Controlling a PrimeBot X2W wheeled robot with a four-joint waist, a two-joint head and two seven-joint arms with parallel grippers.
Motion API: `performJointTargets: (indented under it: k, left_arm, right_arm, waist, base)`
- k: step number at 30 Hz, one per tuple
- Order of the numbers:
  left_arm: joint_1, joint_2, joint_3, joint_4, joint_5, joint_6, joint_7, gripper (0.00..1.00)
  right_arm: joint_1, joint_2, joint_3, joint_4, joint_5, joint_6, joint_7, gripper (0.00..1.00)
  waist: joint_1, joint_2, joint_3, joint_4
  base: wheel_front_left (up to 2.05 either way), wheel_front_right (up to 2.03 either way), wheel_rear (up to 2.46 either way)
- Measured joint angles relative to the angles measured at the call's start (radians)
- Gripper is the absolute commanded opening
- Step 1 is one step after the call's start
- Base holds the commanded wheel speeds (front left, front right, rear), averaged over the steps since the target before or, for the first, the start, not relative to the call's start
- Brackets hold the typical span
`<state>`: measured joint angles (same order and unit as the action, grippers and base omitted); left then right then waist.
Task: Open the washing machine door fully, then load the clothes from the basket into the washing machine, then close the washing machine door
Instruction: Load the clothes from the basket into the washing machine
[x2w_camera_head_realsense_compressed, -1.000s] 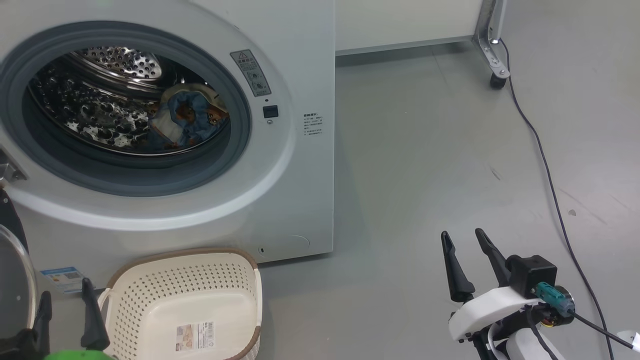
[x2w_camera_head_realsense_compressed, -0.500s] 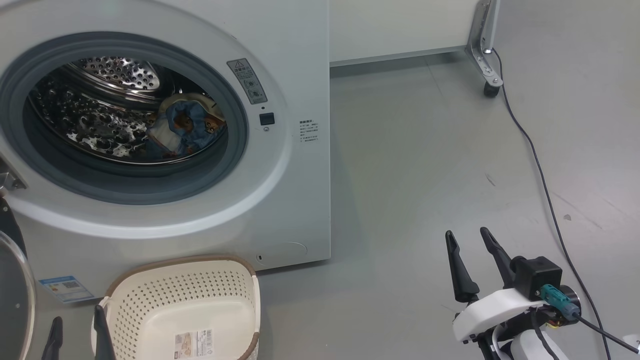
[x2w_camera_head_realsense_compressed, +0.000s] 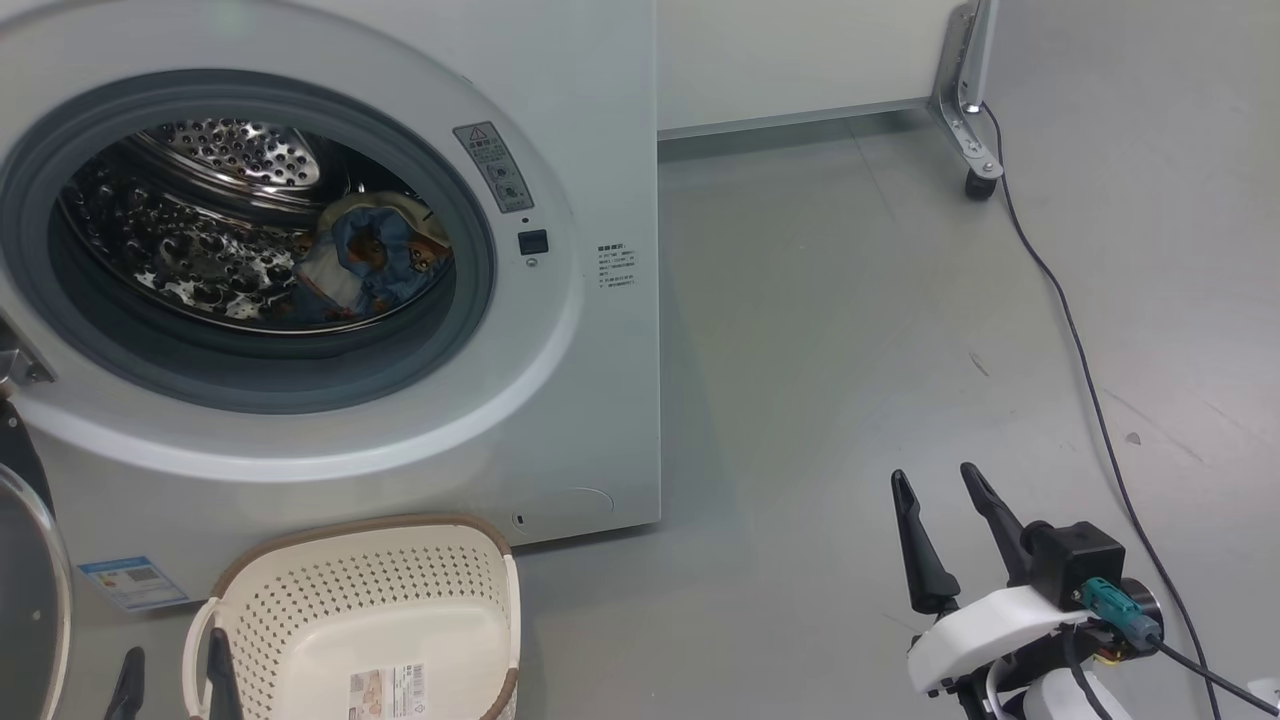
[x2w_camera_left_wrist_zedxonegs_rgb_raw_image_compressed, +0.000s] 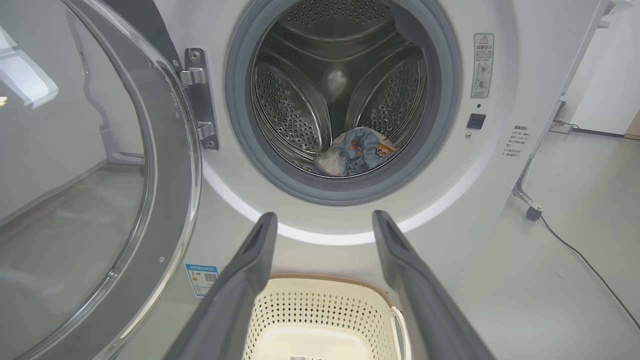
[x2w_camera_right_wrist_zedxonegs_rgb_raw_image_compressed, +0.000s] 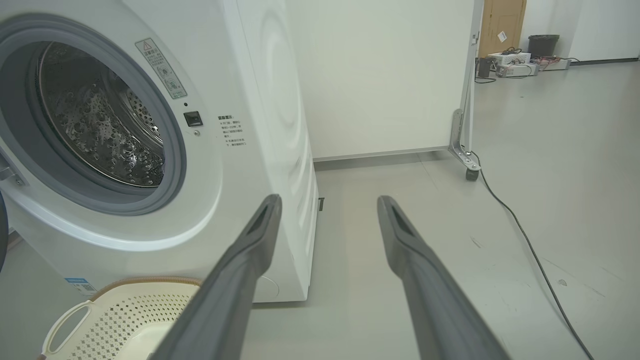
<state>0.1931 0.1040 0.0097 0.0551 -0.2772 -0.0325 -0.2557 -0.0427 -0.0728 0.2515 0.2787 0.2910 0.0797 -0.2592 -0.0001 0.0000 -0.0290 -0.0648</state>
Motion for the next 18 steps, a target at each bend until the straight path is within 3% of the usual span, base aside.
performJointTargets:
  k: [18]
  left_arm:
    - [0.025,-0.018,0.017,-0.018,0.033,-0.028,0.000,1.00]
  right_arm:
    - [0.017,0.002,-0.007,-0.001,-0.008,0.003,0.000,1.00]
  waist:
    - [0.0000,0.0000,-0.011,-0.002]
  base:
    - [0.00,0.00,0.00]
